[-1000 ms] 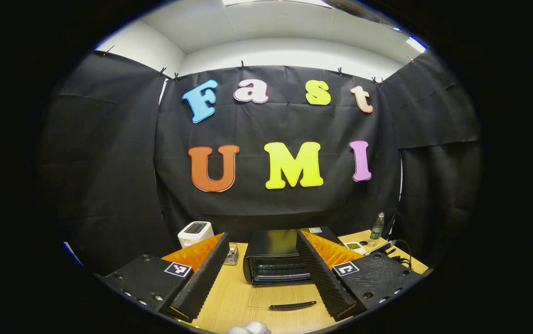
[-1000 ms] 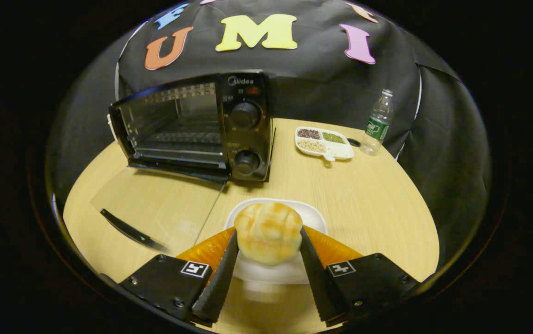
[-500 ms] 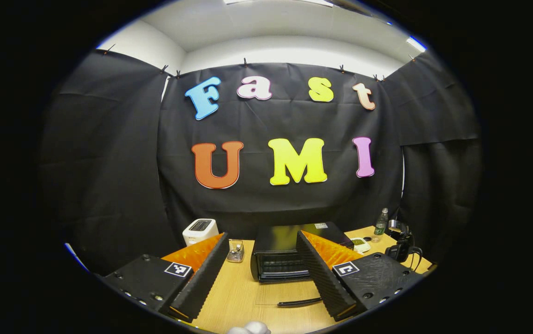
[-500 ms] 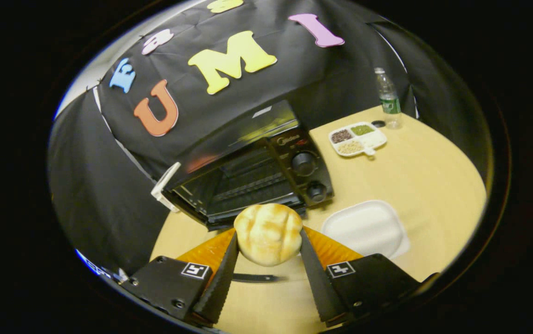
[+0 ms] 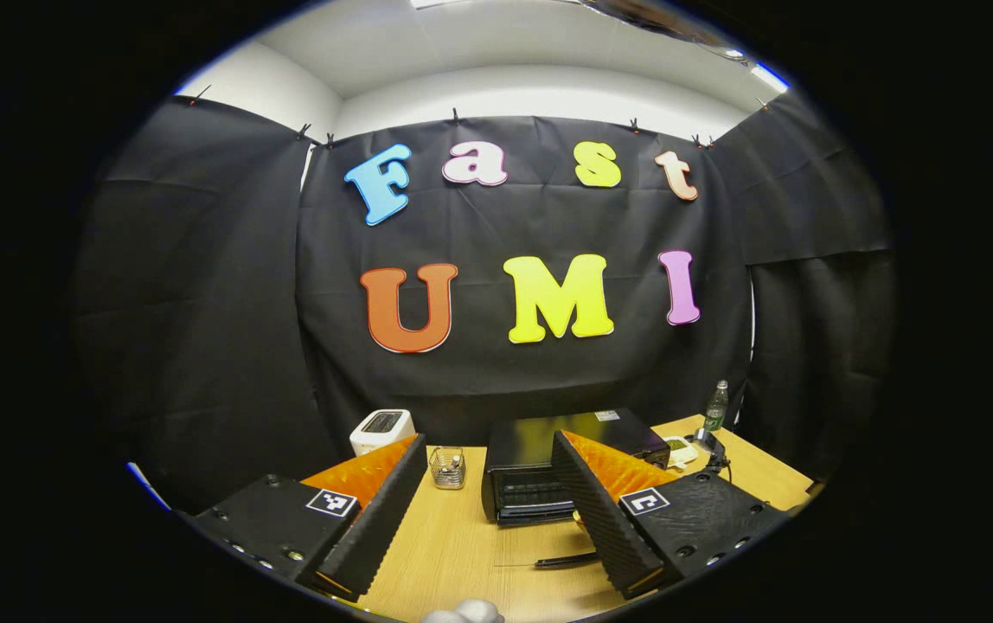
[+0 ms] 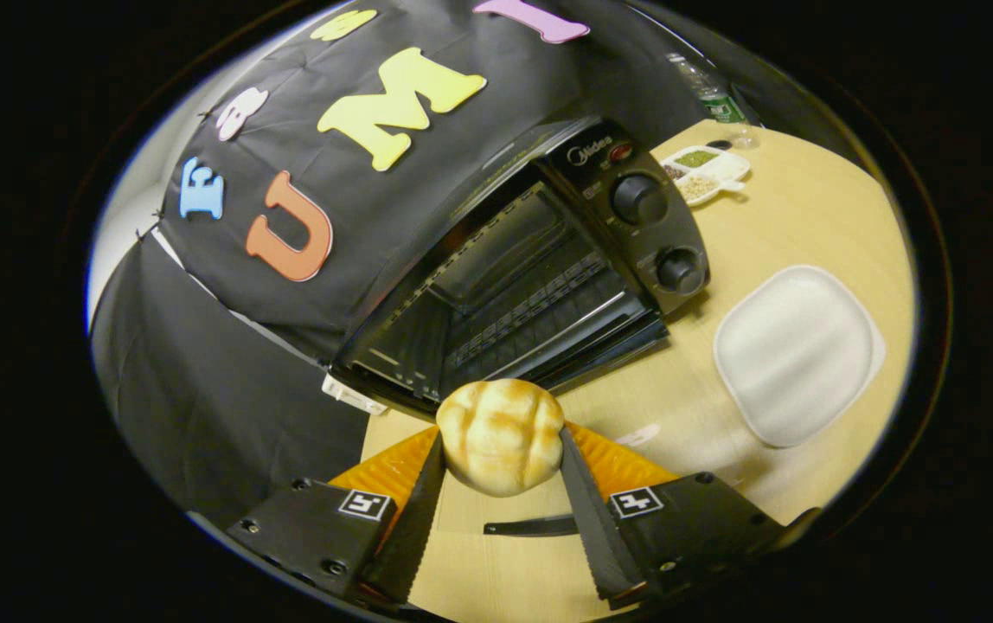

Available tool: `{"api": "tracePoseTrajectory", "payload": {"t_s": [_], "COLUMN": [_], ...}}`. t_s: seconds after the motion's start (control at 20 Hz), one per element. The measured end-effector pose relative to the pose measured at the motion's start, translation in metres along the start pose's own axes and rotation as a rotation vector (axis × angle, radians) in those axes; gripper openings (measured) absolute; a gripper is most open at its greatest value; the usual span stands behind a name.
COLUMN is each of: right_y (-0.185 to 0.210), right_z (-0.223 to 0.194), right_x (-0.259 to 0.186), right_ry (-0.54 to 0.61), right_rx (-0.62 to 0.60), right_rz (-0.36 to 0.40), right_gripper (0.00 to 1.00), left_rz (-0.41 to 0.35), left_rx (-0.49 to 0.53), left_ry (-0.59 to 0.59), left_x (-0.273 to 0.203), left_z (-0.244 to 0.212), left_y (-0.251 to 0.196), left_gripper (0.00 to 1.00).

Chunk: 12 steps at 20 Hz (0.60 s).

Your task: Open the electric oven with the left hand, put the food in, and close the electric oven.

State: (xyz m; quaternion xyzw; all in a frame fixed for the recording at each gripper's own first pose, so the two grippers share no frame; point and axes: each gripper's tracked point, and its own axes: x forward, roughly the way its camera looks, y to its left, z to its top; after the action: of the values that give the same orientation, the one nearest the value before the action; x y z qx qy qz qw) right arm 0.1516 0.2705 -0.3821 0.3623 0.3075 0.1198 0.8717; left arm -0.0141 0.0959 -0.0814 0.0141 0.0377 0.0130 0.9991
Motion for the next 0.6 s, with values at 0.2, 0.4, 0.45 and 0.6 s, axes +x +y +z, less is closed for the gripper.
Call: {"api": "tracePoseTrajectory", "payload": {"t_s": [0.2, 0.4, 0.45, 0.6], "right_y": [0.012, 0.014, 0.012, 0.010], "right_z": [0.002, 0.018, 0.022, 0.034], "right_x": [0.033, 0.067, 0.074, 0.087], "right_ry": [-0.022, -0.072, -0.085, -0.125], "right_rx": [0.046, 0.097, 0.103, 0.092], "right_rz": [0.005, -0.021, -0.037, -0.070], "right_gripper": [0.78, 0.78, 0.75, 0.75], "left_rz": [0.000, 0.000, 0.000, -0.001], "left_rx": [0.006, 0.011, 0.010, 0.011], "left_ry": [0.010, 0.021, 0.026, 0.039], "left_x": [0.000, 0.001, 0.002, 0.002], "left_z": [-0.004, -0.011, -0.013, -0.018], "left_y": [0.006, 0.010, 0.011, 0.014], "left_gripper": [0.95, 0.95, 0.94, 0.95]}}
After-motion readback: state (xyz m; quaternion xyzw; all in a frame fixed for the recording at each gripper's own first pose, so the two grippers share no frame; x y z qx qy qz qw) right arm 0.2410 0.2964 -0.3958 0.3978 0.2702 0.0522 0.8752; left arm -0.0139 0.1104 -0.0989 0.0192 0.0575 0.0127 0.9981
